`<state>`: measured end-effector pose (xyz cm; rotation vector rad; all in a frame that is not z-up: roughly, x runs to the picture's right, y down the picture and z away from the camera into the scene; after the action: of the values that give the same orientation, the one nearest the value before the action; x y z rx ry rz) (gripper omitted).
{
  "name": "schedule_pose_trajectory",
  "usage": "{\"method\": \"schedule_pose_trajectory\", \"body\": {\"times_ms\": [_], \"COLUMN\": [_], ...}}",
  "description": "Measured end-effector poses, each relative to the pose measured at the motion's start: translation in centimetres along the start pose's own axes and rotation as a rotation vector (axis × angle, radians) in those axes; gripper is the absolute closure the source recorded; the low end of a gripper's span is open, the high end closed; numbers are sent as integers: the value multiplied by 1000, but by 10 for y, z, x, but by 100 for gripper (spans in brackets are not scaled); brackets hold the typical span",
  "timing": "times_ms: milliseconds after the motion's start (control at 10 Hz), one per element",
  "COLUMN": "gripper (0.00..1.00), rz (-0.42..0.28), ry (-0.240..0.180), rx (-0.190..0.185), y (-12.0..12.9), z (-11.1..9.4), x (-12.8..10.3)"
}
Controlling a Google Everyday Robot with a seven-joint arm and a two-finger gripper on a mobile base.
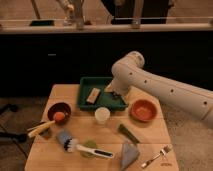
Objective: Place grapes in table surface
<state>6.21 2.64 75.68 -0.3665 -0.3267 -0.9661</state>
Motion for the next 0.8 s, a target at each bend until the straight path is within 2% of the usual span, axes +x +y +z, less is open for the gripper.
{"method": "schedule_pose_trajectory", "body": {"times_ms": [200,400,800], "gripper": [20,20,20], "rz": [-18,-20,-20], "ry": [0,1,4], "rx": [-15,-26,-23], "y": [-26,-29,-29], "z": [11,13,13], "x": [15,19,20]}}
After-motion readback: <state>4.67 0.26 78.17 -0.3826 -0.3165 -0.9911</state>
